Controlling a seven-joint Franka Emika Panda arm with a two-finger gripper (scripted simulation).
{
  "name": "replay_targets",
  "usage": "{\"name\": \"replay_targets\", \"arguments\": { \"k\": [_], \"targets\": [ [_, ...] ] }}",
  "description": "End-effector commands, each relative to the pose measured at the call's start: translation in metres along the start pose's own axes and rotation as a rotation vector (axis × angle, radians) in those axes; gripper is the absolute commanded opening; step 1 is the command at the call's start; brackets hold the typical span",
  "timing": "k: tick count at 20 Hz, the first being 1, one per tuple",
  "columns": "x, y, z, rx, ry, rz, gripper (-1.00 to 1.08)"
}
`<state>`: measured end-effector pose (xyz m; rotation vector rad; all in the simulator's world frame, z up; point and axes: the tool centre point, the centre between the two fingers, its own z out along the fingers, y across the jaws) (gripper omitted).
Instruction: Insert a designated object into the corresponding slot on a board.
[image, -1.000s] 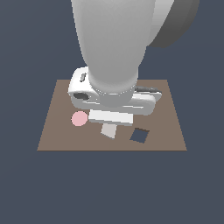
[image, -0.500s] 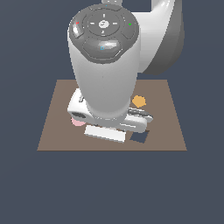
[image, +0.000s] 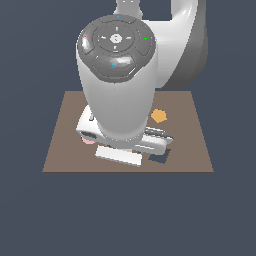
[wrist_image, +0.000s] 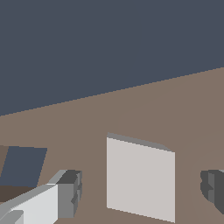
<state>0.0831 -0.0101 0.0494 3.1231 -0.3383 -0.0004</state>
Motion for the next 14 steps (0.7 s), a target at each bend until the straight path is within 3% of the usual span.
{"name": "replay_targets", "arguments": {
  "k": [1, 11, 12, 14],
  "targets": [
    [0.0, 0.0, 0.0, 0.0, 0.0, 0.0, 1.0],
    [0.0, 0.0, 0.019, 0.0, 0.0, -0.001, 1.0],
    [0.0, 0.0, 0.019, 0.0, 0.0, -0.001, -1.0],
    [0.0, 0.0, 0.019, 0.0, 0.0, -0.001, -1.0]
  ]
}}
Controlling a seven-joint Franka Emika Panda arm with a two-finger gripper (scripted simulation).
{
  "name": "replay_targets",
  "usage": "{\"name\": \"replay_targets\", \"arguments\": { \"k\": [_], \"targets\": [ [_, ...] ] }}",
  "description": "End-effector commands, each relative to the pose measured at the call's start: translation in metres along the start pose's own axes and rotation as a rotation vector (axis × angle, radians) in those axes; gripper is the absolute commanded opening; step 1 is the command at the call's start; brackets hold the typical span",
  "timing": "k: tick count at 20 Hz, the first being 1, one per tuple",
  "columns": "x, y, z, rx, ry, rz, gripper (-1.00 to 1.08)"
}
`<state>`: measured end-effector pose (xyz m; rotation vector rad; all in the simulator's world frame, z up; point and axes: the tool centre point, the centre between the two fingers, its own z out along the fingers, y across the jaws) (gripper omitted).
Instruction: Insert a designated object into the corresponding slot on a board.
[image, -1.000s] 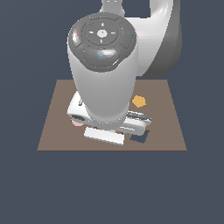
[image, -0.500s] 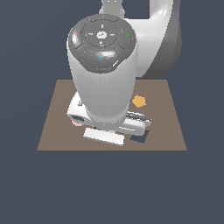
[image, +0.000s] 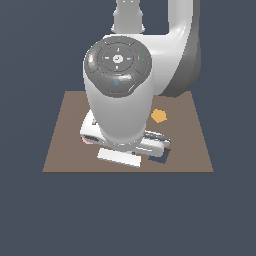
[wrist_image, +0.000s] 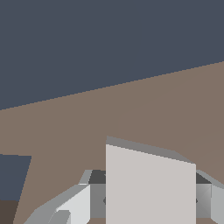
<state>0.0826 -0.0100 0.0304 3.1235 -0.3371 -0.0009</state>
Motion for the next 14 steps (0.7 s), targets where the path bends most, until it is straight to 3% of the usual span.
{"name": "replay_targets", "arguments": {
  "k": [1, 14],
  "targets": [
    [0.0002, 0.0001, 0.0005, 0.0, 0.0, 0.0, -1.0],
    [0.0012, -0.0012, -0.0002, 0.0, 0.001, -0.02, -1.0]
  ]
}}
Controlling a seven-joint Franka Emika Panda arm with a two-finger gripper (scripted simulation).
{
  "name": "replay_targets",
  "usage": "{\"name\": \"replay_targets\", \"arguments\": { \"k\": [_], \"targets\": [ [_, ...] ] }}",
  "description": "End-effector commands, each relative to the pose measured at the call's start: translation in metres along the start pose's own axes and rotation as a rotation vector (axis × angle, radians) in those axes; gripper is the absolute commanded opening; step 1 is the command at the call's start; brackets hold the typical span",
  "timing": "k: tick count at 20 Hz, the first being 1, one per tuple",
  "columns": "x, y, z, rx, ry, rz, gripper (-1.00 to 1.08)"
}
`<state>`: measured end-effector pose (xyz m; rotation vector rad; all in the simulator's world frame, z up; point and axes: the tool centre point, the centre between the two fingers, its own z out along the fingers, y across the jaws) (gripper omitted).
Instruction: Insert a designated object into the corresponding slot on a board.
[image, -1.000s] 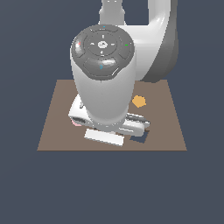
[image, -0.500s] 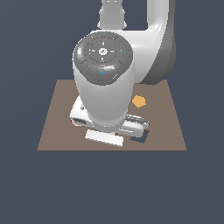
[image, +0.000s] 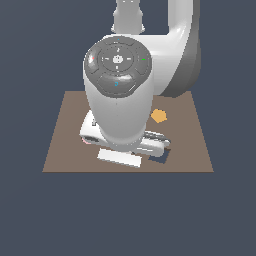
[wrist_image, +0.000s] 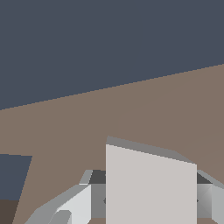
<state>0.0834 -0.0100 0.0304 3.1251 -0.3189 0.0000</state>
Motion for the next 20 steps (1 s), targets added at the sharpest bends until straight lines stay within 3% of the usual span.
{"name": "replay_targets", "arguments": {
  "k": [1, 11, 20],
  "targets": [
    [0.001, -0.002, 0.0, 0.0, 0.0, -0.018, -1.0],
    [0.009, -0.013, -0.002, 0.0, 0.0, -0.196, -1.0],
    [0.018, -0.034, -0.004, 0.0, 0.0, -0.496, -1.0]
  ]
}}
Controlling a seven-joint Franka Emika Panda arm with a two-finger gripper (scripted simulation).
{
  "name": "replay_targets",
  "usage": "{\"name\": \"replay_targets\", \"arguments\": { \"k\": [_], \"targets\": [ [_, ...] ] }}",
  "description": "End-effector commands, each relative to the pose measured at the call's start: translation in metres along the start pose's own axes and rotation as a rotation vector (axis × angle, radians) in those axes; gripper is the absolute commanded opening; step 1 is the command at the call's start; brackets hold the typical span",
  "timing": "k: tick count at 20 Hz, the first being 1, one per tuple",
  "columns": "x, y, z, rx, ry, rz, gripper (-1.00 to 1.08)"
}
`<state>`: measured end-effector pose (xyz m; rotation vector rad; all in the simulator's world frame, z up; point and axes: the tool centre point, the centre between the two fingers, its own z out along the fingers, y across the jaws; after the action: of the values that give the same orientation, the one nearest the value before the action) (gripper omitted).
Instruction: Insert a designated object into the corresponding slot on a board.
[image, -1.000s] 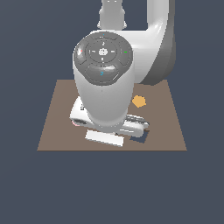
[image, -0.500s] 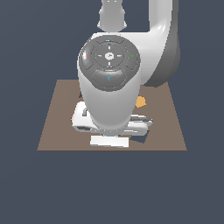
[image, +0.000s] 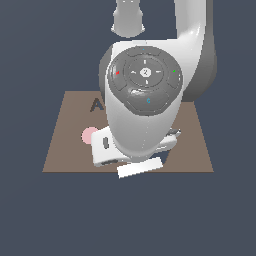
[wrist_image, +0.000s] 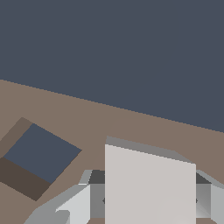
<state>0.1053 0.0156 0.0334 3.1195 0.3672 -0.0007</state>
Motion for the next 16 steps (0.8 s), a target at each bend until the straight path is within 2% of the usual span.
{"name": "replay_targets", "arguments": {
  "k": [1, 16],
  "targets": [
    [0.005, -0.006, -0.001, 0.0, 0.0, -0.1, -1.0],
    [0.019, -0.053, -0.005, -0.001, 0.0, -0.731, -1.0]
  ]
}}
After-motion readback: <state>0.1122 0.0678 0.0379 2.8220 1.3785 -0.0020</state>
